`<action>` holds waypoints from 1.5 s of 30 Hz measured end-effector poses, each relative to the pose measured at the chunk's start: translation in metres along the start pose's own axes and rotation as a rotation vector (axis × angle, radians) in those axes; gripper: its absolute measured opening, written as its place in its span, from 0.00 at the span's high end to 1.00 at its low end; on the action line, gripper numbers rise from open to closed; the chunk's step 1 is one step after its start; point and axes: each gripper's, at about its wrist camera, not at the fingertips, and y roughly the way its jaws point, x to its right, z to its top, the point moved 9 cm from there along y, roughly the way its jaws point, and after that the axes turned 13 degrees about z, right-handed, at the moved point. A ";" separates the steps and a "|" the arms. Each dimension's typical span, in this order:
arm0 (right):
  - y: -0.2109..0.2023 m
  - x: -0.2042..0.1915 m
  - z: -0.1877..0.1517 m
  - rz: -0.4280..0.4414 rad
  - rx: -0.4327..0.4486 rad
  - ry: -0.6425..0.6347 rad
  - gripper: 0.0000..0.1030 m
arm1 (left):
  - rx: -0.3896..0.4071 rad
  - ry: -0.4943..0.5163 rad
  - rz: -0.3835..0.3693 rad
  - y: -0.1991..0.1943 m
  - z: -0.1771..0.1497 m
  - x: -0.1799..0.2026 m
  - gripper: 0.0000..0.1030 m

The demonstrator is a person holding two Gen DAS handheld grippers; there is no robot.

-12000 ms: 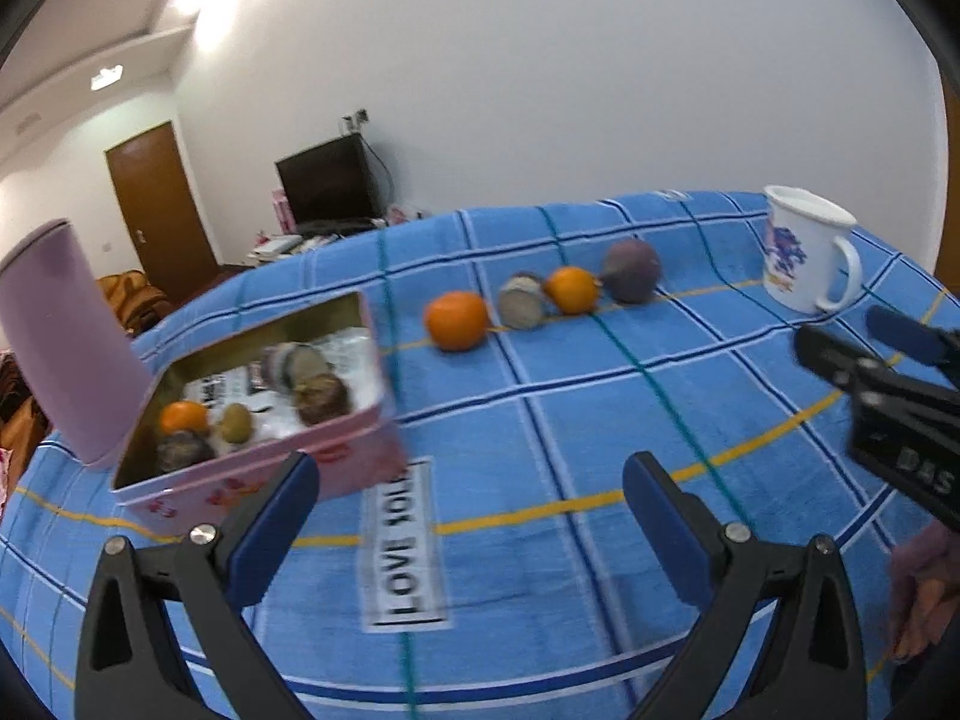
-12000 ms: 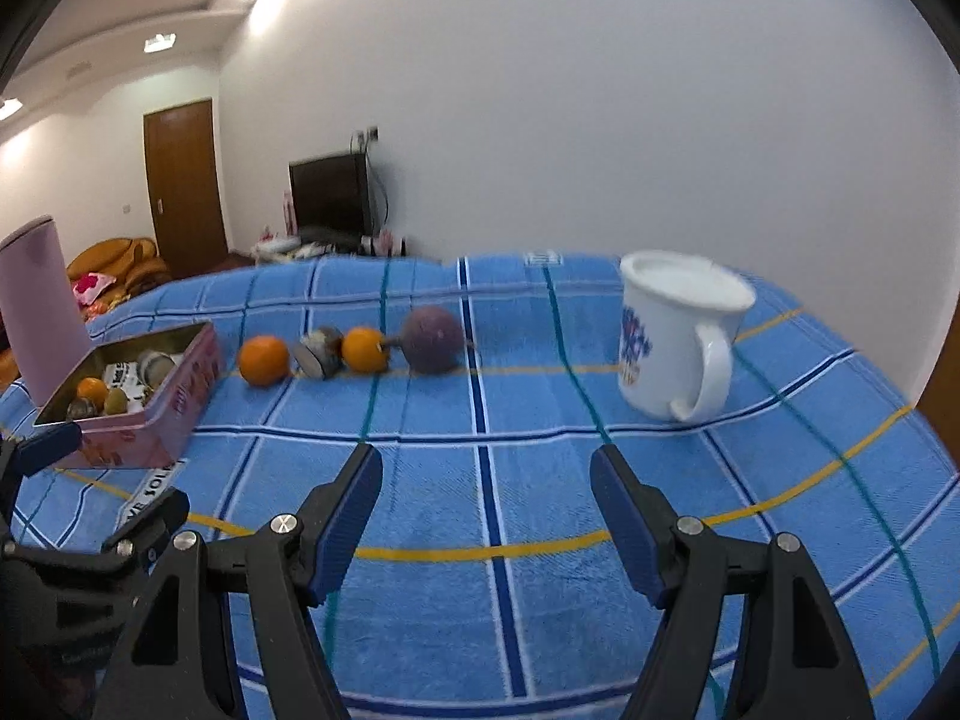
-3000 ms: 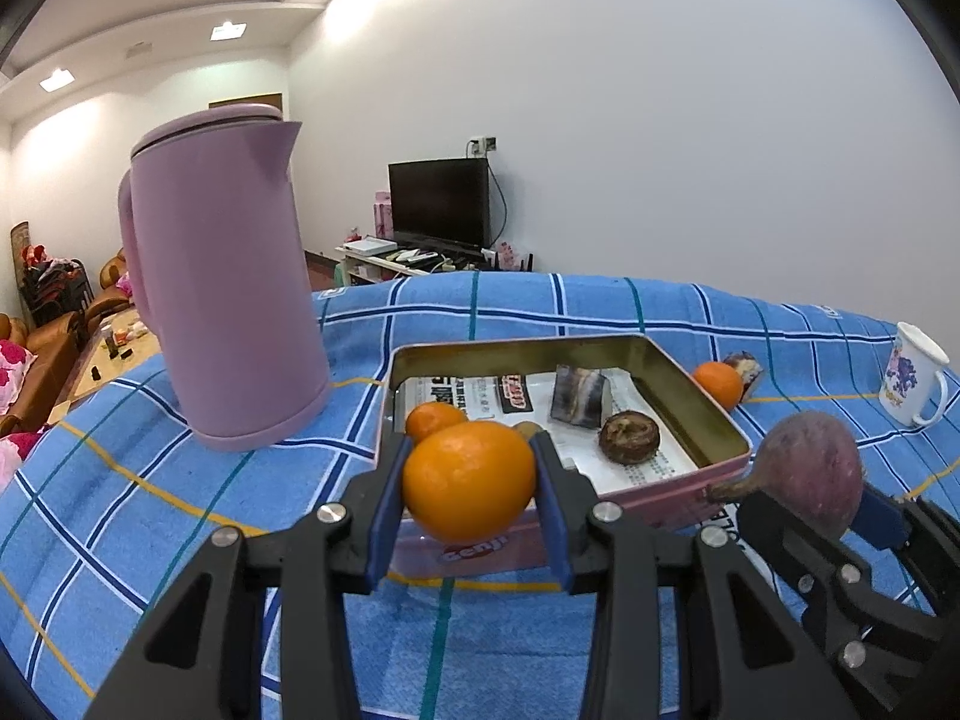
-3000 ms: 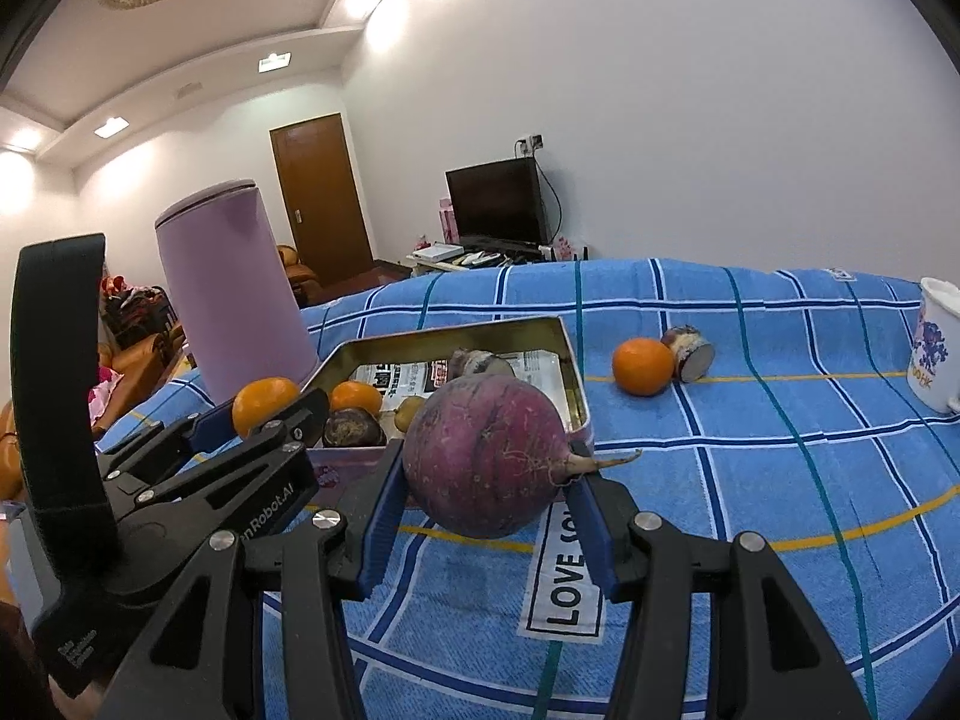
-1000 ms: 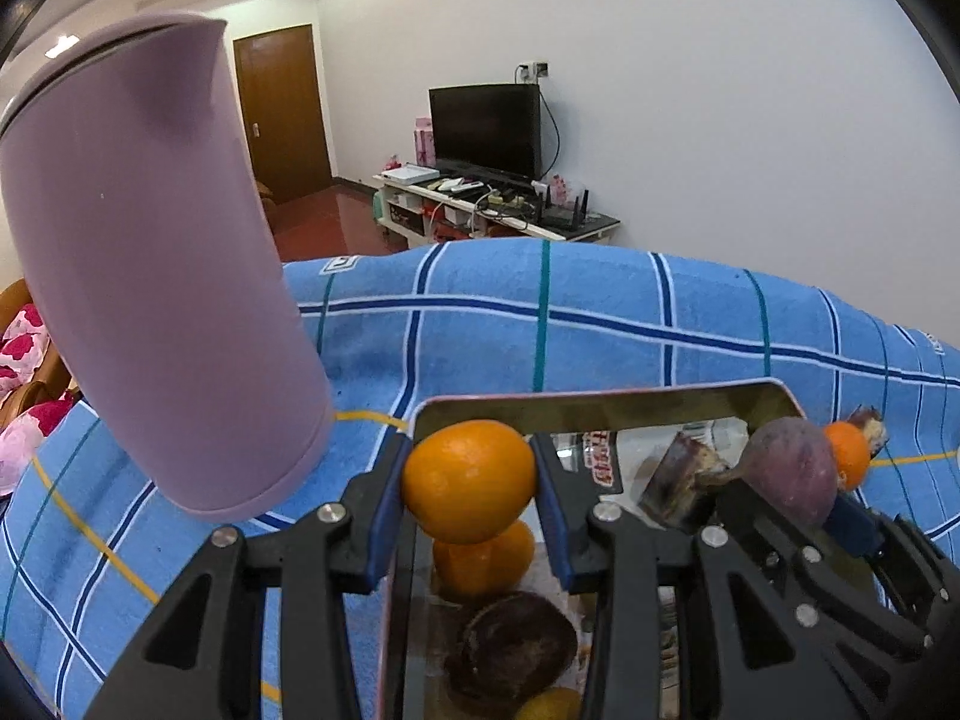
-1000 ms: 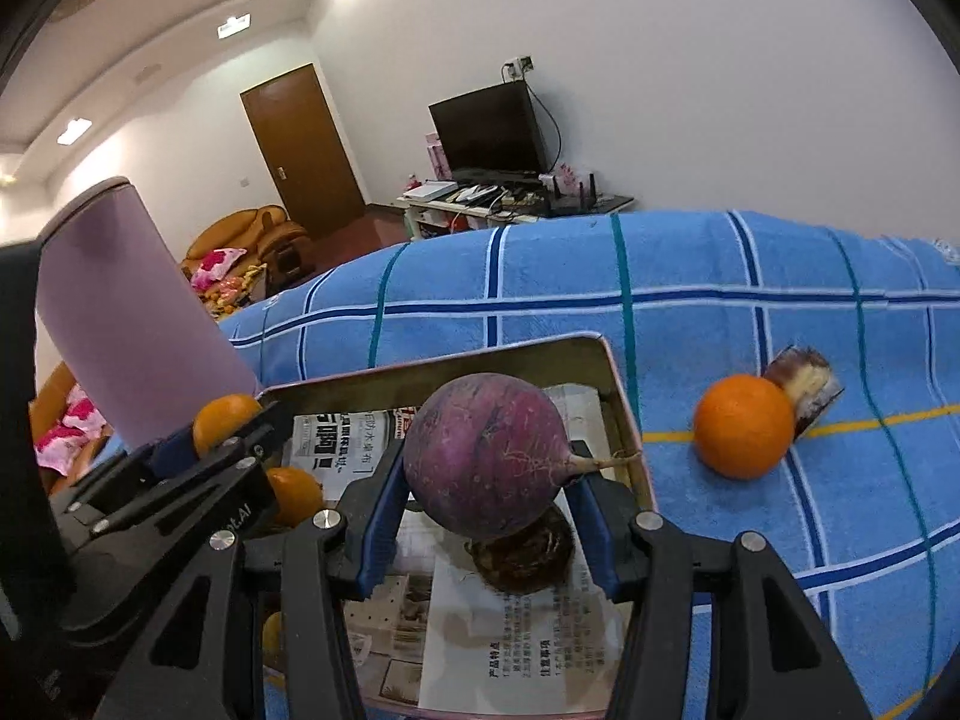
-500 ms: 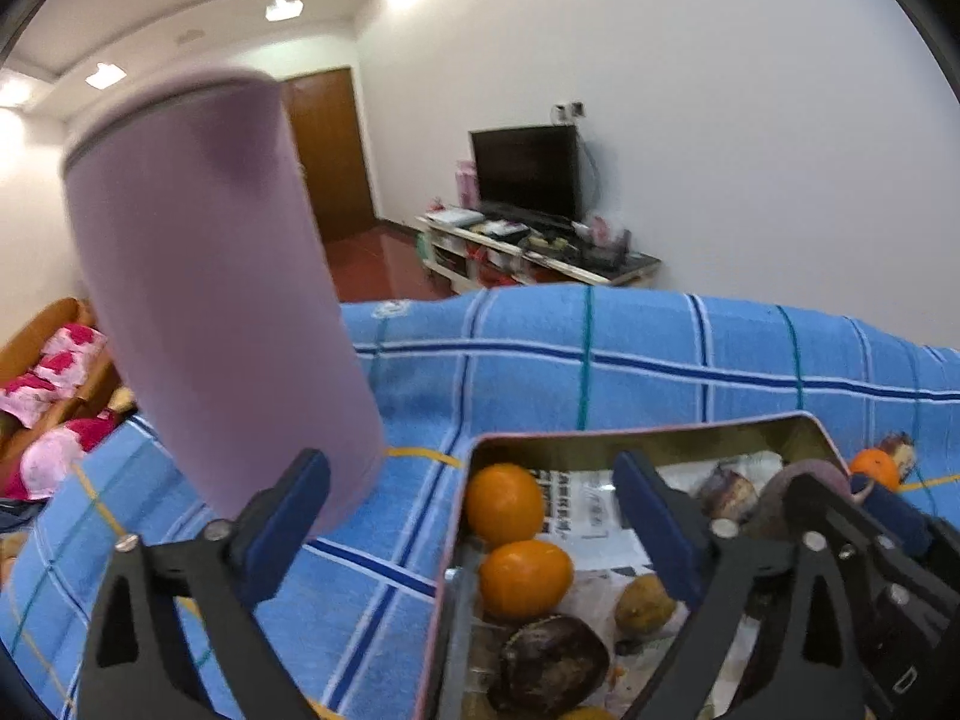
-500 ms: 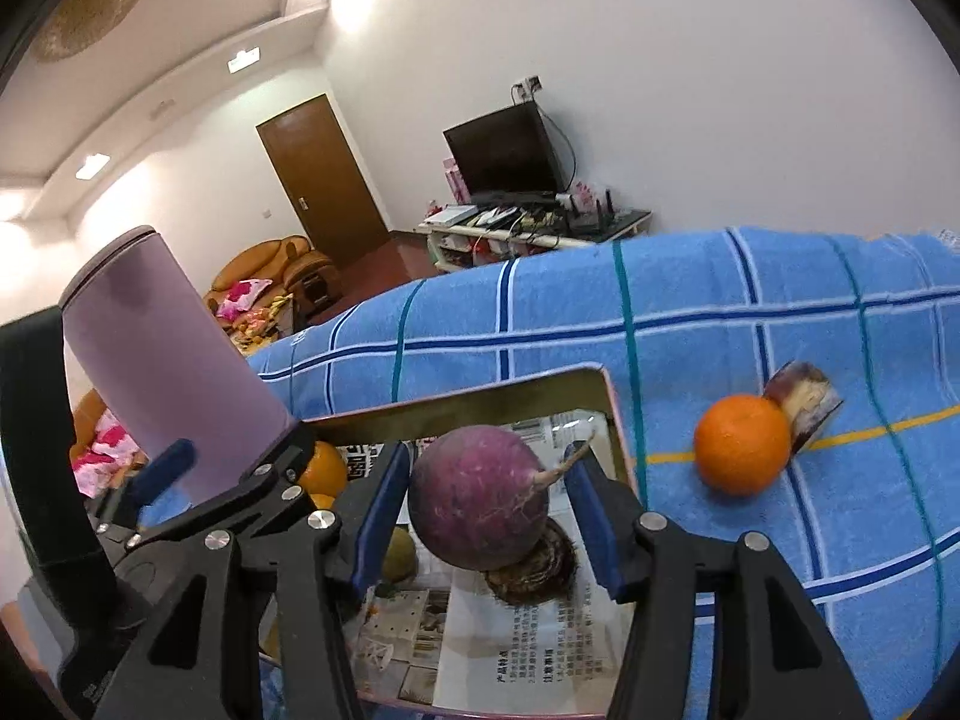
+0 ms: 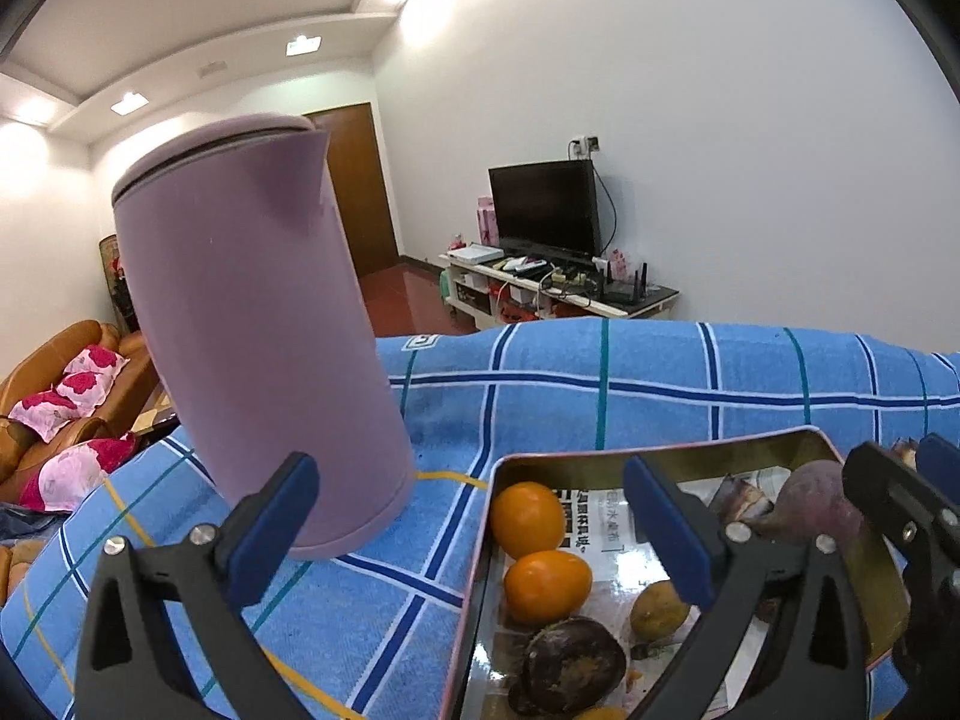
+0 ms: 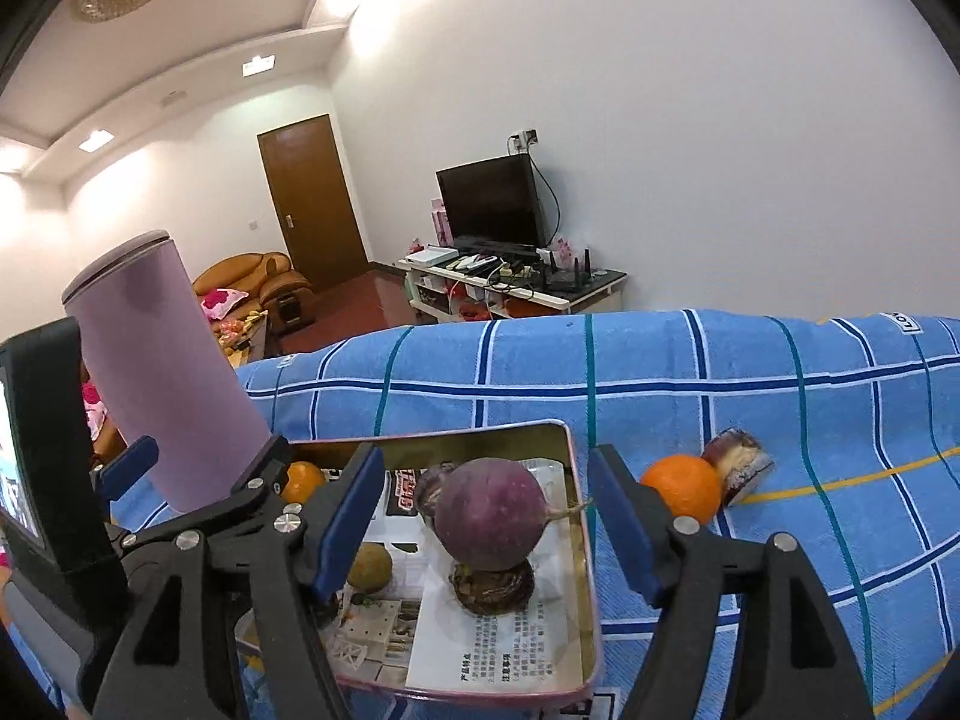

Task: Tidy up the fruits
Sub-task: 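Withdraw both open grippers from the tin toward the remaining orange and can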

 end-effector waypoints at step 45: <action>-0.064 0.148 -0.034 -0.140 -0.072 0.209 0.31 | 0.131 0.207 -0.234 -0.116 -0.024 0.102 0.00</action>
